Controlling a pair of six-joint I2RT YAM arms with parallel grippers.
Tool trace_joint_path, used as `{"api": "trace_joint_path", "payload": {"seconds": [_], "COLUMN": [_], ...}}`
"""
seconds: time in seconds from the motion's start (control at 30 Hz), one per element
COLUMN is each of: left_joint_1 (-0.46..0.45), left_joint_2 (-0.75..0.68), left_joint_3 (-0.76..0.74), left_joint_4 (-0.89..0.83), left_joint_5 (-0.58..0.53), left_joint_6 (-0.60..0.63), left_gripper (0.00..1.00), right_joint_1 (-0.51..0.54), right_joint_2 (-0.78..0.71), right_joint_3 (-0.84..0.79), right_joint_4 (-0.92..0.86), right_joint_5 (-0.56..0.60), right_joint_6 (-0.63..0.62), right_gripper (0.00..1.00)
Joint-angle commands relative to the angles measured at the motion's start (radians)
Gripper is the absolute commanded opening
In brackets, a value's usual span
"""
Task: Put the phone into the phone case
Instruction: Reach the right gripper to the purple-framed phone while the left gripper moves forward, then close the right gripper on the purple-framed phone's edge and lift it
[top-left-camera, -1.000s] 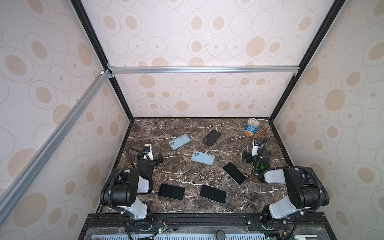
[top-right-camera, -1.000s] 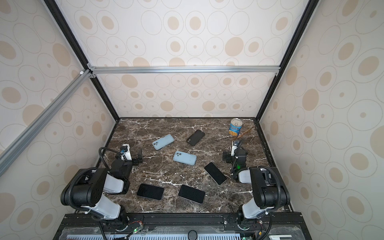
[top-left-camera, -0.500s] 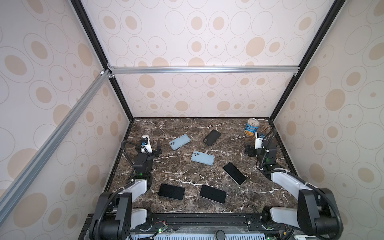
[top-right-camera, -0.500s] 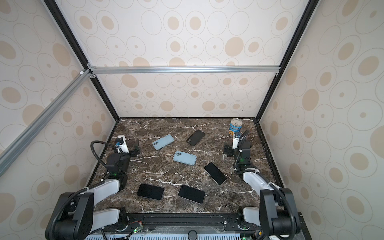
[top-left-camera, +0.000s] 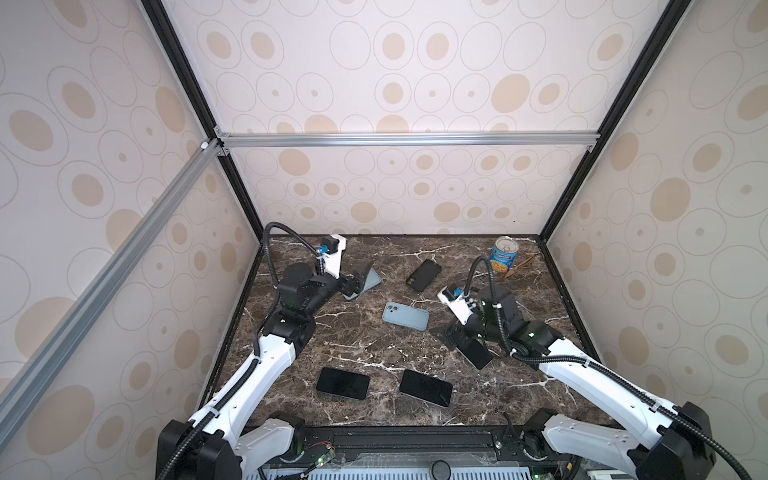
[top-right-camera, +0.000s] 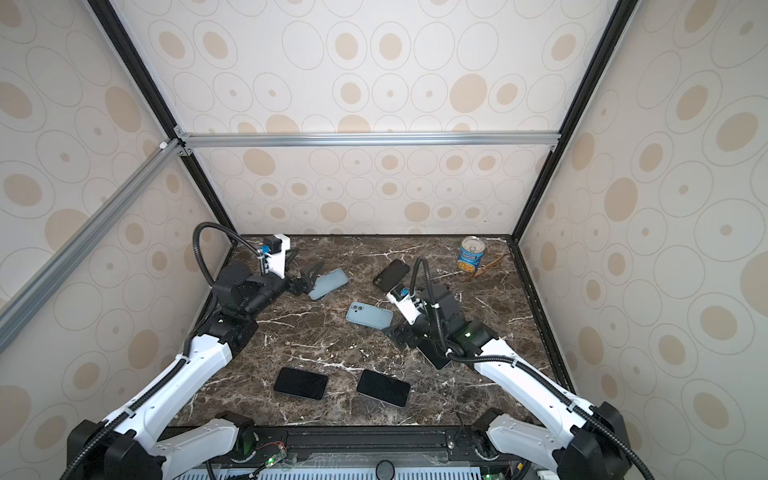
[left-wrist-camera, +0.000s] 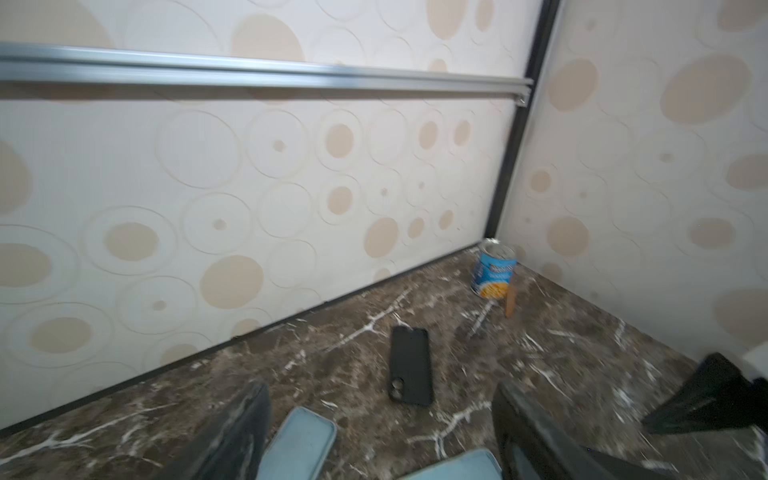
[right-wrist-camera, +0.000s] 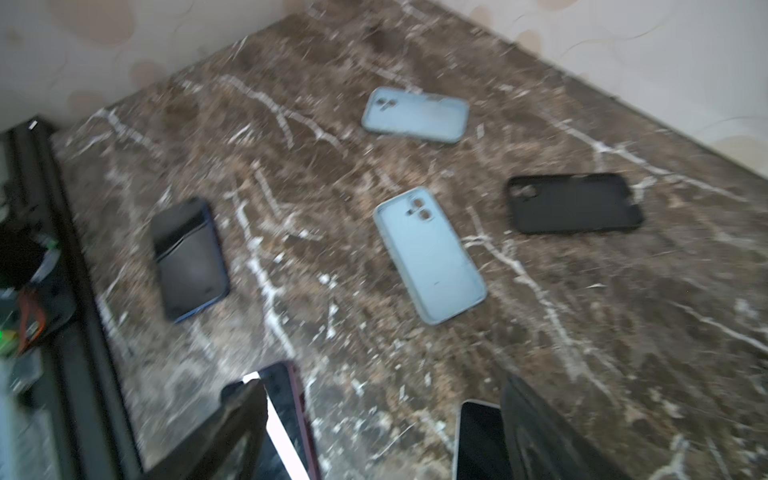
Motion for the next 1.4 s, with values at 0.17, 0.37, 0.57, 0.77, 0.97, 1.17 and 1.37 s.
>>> {"api": "trace_joint_path", "payload": {"seconds": [0.17, 0.37, 0.57, 0.77, 0.97, 1.17, 1.37], "left_joint_1": [-0.038, -0.039, -0.04, -0.04, -0.041, -0.041, -0.041], "left_joint_2": [-0.249, -0.297, -0.292, -0.291, -0.287, -0.273, -0.258], "left_joint_3": [-0.266, -0.276, -0.278, -0.292, -0.302, -0.309, -0.31], "left_joint_4": [0.005, -0.12, -0.239, -0.24, -0.239, -0.239, -0.237], "left_joint_5": [0.293, 0.322, 0.307, 0.298, 0.28, 0.263, 0.258], "left_joint_6": [0.417, 0.553, 0.709, 0.727, 0.731, 0.736, 0.734], "left_gripper": [0.92, 0.95, 0.96, 0.97, 0.98, 0.99, 0.99], "right_joint_1": [0.161, 0.246, 0.351, 0.361, 0.361, 0.361, 0.366], "right_joint_2": [-0.125, 0.006, 0.164, 0.3, 0.383, 0.416, 0.451], "right_joint_3": [-0.103, -0.08, -0.061, -0.042, -0.024, -0.025, -0.01], "right_joint_4": [-0.197, -0.23, -0.208, -0.186, -0.169, -0.159, -0.163], "right_joint_5": [-0.044, 0.045, 0.156, 0.182, 0.212, 0.157, 0.167], "right_joint_6": [-0.363, -0.364, -0.334, -0.267, -0.242, -0.216, -0.209], "right_gripper": [0.92, 0.92, 0.94, 0.96, 0.96, 0.96, 0.96]}}
